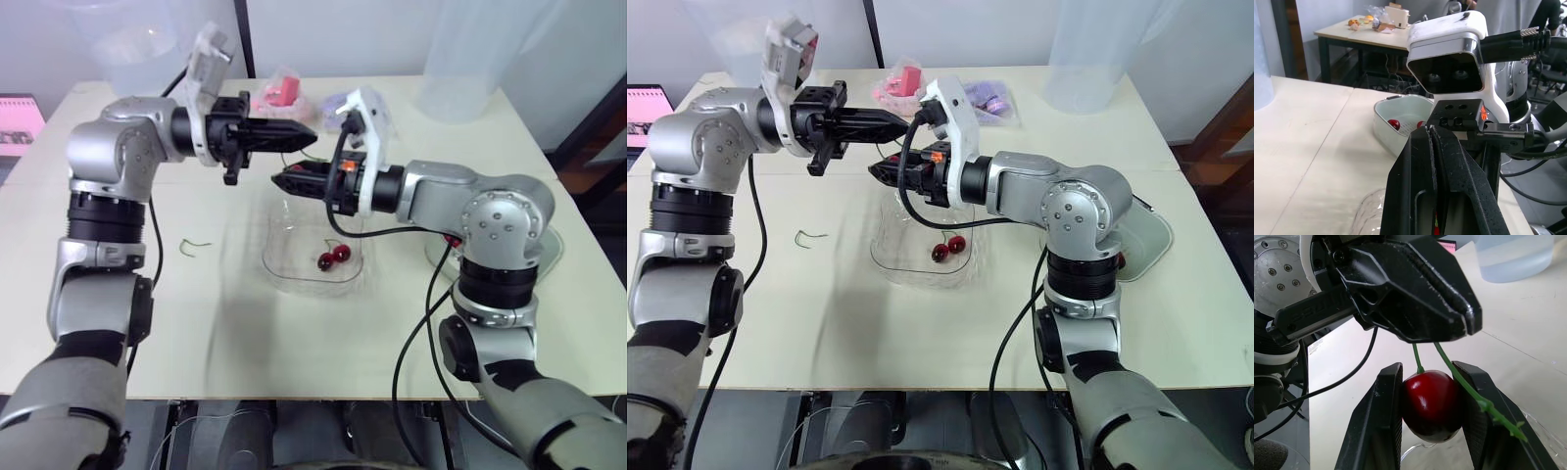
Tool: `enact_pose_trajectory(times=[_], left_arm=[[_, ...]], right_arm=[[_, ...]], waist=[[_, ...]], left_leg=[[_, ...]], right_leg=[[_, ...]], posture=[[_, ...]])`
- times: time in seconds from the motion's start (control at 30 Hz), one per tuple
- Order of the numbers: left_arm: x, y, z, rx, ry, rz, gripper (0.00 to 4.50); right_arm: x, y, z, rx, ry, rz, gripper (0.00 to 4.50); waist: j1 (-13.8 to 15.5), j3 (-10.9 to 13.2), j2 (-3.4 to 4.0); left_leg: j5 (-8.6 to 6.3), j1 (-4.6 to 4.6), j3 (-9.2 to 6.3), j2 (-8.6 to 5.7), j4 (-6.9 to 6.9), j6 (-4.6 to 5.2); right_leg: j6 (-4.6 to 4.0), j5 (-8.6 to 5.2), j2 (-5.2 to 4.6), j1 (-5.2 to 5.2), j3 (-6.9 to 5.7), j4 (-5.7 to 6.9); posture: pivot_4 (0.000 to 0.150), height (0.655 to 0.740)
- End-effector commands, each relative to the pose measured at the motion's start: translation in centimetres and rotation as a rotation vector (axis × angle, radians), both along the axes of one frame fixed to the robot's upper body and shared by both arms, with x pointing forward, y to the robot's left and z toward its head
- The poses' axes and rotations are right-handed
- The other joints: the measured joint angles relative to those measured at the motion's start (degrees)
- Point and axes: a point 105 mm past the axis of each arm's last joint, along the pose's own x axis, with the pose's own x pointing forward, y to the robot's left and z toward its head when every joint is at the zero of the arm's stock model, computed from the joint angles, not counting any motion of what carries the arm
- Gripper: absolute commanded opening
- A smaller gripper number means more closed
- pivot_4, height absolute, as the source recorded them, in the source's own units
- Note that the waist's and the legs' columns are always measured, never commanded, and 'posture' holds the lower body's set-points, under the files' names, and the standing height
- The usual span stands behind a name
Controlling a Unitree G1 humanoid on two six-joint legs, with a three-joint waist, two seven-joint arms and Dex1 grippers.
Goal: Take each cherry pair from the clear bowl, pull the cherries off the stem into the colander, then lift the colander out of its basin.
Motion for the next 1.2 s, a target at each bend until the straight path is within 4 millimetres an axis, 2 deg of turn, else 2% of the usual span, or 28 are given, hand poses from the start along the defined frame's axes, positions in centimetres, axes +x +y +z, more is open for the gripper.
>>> enact_pose_trajectory(times=[0.03,0.23,0.43,0.7,1.1,1.13,1.2], left_arm=[[-0.4,0.2,1.7,-0.033,-0.063,-0.003,0.0],[-0.3,0.2,2.0,-0.052,-0.06,0.001,0.0],[-0.1,0.5,3.2,-0.101,-0.055,0.016,0.0],[-0.1,0.6,3.6,-0.119,-0.048,0.019,0.0],[-0.1,0.6,2.9,-0.09,-0.049,0.015,0.0],[-0.1,0.6,2.8,-0.087,-0.048,0.016,0.0],[-0.1,0.7,2.7,-0.084,-0.047,0.018,0.0]], right_arm=[[-0.7,0.1,1.0,0.004,-0.048,0.019,1.58],[-0.5,0.0,0.6,-0.012,-0.041,0.011,1.58],[-0.3,-0.4,-1.4,-0.083,-0.005,-0.008,1.58],[-0.4,-0.9,-2.5,-0.116,0.015,-0.018,1.58],[-0.2,-1.3,-1.1,-0.061,-0.03,-0.033,1.58],[-0.1,-1.6,-0.9,-0.053,-0.038,-0.04,2.13],[-0.2,-2.0,-0.1,-0.036,-0.05,-0.037,2.88]], waist=[[0.0,0.0,0.0],[0.0,0.0,0.0],[0.0,0.0,0.0],[0.1,0.0,0.0],[0.0,0.0,0.01],[0.0,0.0,0.01],[0.1,0.0,0.01]], left_leg=[[0.0,0.0,0.0,0.0,0.0,0.01],[-0.01,0.0,0.0,0.0,0.0,0.02],[-0.02,0.0,0.0,0.0,0.0,0.04],[-0.02,0.0,0.0,0.0,0.0,0.04],[-0.02,0.0,0.0,0.0,0.0,0.03],[-0.02,0.0,0.0,0.0,0.0,0.03],[-0.02,0.0,0.0,0.0,-0.01,0.04]], right_leg=[[0.0,0.0,0.0,0.0,0.0,0.0],[0.0,0.0,0.0,0.0,0.0,0.0],[0.0,0.0,0.0,0.0,0.0,0.0],[0.0,0.0,0.0,-0.01,0.0,-0.01],[0.0,0.0,0.0,-0.01,0.0,-0.01],[0.0,0.0,0.0,-0.01,0.01,-0.01],[0.0,0.0,0.0,-0.01,0.01,-0.01]], posture=[[0.15,0.7348],[0.15,0.7348],[0.15,0.7348],[0.15,0.7348],[0.15,0.7348],[0.15,0.7348],[0.15,0.7348]])
